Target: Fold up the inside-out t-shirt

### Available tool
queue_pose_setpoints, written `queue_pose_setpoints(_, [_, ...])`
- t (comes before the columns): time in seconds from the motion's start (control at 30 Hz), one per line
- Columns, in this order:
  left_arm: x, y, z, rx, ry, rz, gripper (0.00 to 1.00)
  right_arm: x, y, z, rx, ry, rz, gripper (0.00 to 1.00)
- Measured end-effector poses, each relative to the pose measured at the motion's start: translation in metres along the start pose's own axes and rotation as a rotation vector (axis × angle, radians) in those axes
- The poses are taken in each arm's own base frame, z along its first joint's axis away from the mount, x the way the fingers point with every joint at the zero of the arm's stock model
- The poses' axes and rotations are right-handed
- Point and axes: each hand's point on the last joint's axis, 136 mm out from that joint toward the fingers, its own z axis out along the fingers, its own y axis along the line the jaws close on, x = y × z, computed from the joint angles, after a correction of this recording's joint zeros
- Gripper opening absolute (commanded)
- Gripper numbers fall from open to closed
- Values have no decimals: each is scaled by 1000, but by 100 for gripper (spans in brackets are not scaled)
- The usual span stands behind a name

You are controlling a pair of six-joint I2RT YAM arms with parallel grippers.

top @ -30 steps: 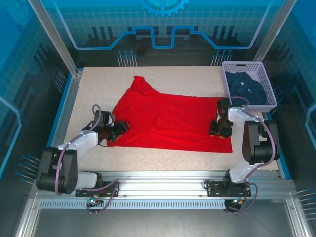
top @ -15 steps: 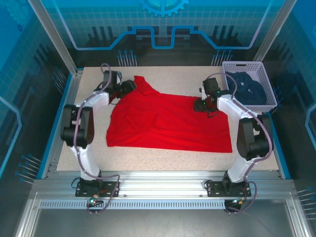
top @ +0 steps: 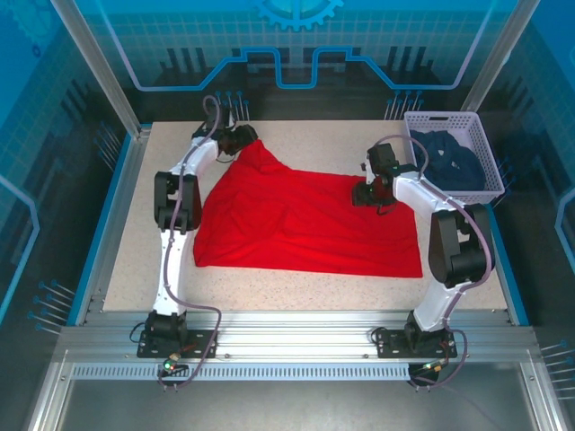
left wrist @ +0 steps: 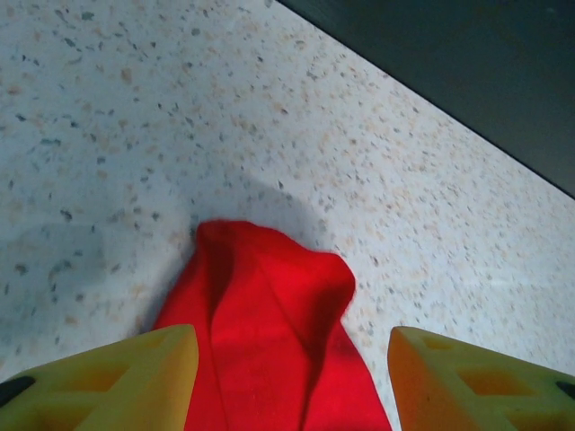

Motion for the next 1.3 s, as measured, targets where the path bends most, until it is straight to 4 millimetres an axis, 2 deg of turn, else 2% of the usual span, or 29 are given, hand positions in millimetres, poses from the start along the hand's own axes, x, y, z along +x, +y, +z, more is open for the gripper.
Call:
queue_pose_setpoints(0.2, [-5,12,22,-43,-10,-77,58,-3,2,-1,-6,-5,-3,54])
queue_pose_setpoints(0.3, [-8,13,26,-46,-22,-109,55,-2,4,1,-7,1,-7,54])
queue_pose_setpoints(0.4, [-15,10,29,-32,-45,-127,49,1,7,3,-9,9,-14,53])
queue_pose_setpoints(0.6, [-14,15,34,-36,-51,-153,33,3,14,6,-14,19,-29,53])
queue_pose_setpoints(1.0, [-13,16,36,-35,-50,-154,13,5,14,10,-7,29,-31,53])
queue_pose_setpoints(1.17, [-13,15,36,-35,-51,-150,7,0,9,6,21,21,-30,53])
queue_pose_setpoints(1.3, [-13,15,36,-33,-53,-146,2,-15,-9,-1,63,-9,13,53])
